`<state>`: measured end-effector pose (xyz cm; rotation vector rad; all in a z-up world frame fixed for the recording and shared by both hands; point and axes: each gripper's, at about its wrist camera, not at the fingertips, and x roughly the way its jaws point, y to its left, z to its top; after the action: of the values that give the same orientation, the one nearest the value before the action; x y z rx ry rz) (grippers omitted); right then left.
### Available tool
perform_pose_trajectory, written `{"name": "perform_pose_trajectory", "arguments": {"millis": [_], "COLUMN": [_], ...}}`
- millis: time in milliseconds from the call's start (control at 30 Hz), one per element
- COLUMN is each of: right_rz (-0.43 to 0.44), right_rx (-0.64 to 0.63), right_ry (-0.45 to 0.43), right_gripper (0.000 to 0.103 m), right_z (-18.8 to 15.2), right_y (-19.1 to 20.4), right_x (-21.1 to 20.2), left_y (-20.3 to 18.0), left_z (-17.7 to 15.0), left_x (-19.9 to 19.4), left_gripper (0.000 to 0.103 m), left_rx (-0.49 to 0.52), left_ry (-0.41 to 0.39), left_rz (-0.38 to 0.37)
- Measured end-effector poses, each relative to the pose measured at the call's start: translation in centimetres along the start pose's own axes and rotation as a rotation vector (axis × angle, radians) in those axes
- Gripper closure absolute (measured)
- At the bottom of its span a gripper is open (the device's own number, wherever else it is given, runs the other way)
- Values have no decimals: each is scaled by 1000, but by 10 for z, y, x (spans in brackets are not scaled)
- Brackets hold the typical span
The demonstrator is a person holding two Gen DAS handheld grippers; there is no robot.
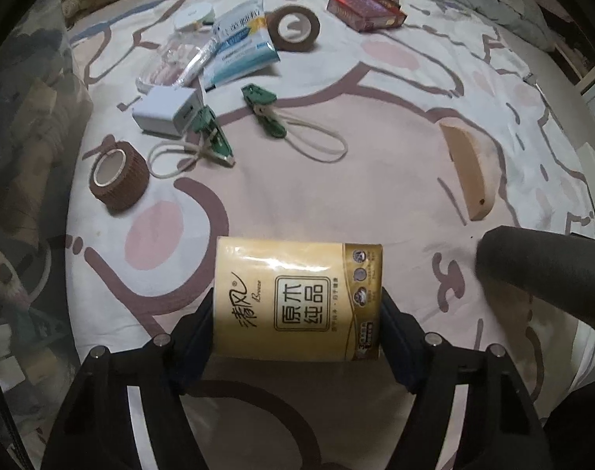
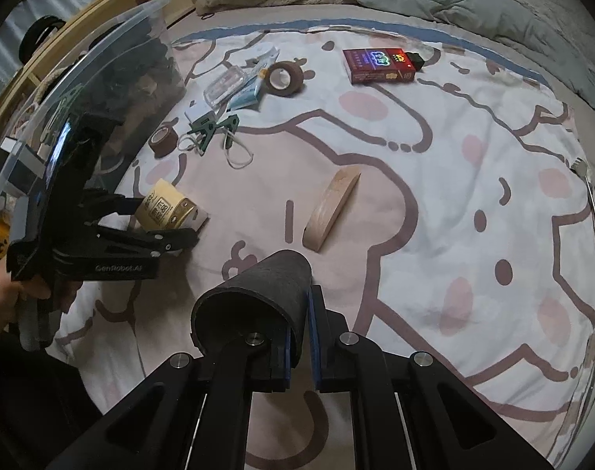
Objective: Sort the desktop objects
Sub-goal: 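Lift and carry the tissue pack and foam tube toward the clear bin with both grippers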
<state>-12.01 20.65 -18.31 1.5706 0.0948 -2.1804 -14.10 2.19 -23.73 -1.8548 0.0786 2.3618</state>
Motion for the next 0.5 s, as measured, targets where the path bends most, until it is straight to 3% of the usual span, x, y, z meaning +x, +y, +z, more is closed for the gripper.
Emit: {"name": "perform_pose_trajectory", "arguments": {"millis": [133, 500], "right_rz": [0, 0], "right_rx": [5, -17], "right_ry": [-31, -292], "right_gripper": [94, 94], "right_z": [4, 27], "right_y": [-2, 10], "right_x": [-6, -54], "left_y": [1, 3], "left_z": [-1, 9], "left_x": [-16, -89], "left_gripper": [29, 29], "left_rx": [4, 76], "left_ry": [-48, -279], "left_rz": [3, 46]}}
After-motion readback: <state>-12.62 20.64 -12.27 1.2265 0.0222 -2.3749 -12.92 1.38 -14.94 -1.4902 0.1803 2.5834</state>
